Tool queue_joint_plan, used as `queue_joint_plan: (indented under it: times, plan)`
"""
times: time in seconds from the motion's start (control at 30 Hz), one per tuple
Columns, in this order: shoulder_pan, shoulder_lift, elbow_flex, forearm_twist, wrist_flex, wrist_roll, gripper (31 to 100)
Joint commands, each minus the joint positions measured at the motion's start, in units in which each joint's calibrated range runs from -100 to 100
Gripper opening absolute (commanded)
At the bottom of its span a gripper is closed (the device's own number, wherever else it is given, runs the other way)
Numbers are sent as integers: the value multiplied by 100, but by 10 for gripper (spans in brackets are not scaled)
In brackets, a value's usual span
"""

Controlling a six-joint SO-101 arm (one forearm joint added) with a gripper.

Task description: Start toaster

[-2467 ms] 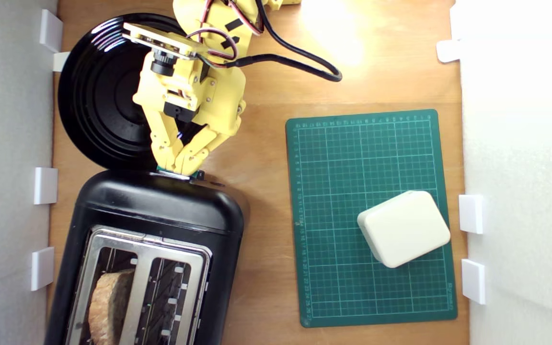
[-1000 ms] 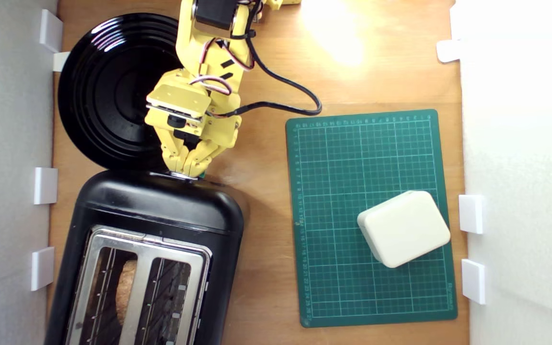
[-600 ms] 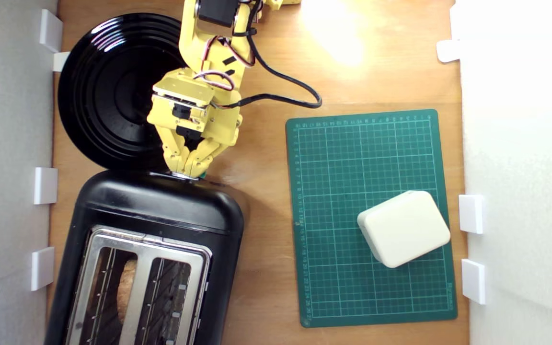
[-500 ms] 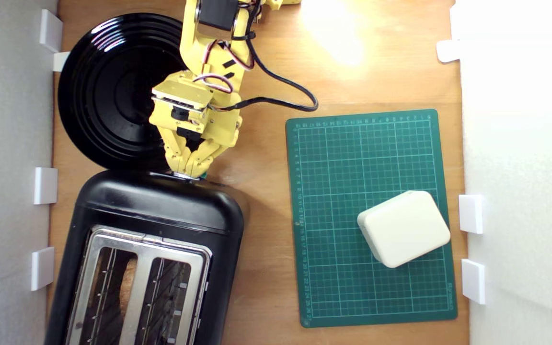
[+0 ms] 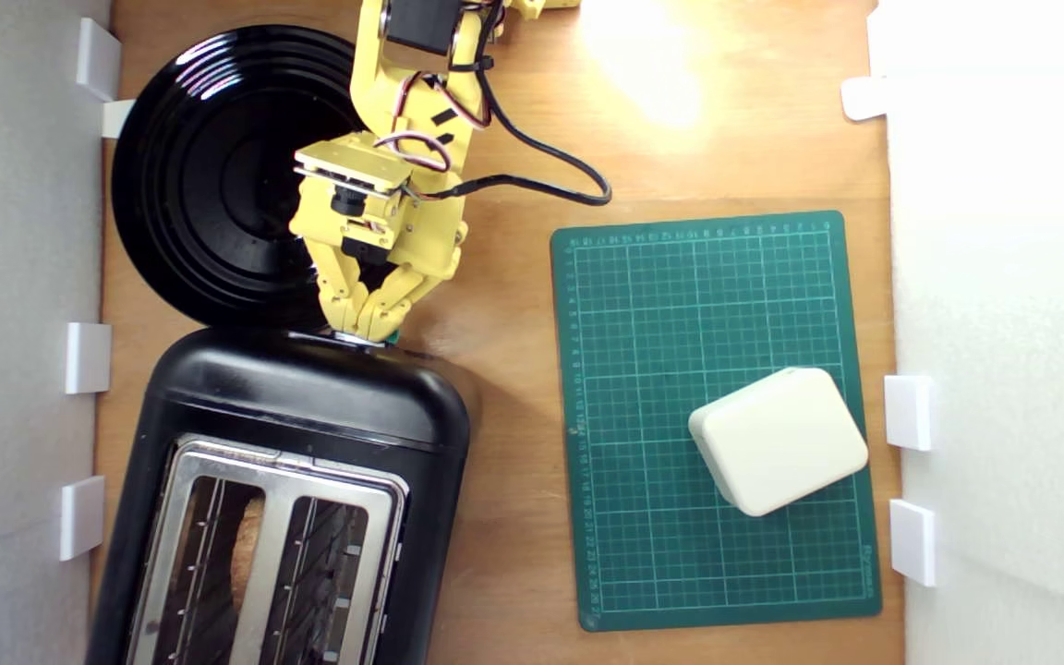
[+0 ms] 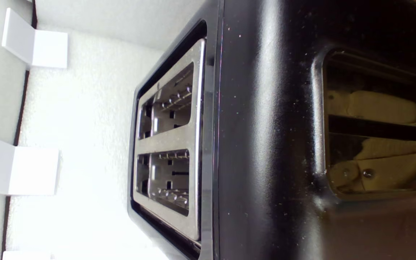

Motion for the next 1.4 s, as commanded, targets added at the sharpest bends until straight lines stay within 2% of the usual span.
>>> queue_joint_plan:
  times: [0.0, 0.27, 0.43, 0.77, 1.2, 1.37]
  plan:
    - [39, 456, 52, -80, 22, -12, 313]
    - [39, 1098, -466, -24, 30, -405, 313]
    - [46, 1556, -629, -99, 39, -426, 313]
    - [46, 2255, -838, -24, 73, -536, 313]
    - [62, 1514, -1038, -108, 107, -615, 313]
    - [62, 1131, -1411, -127, 853, -615, 313]
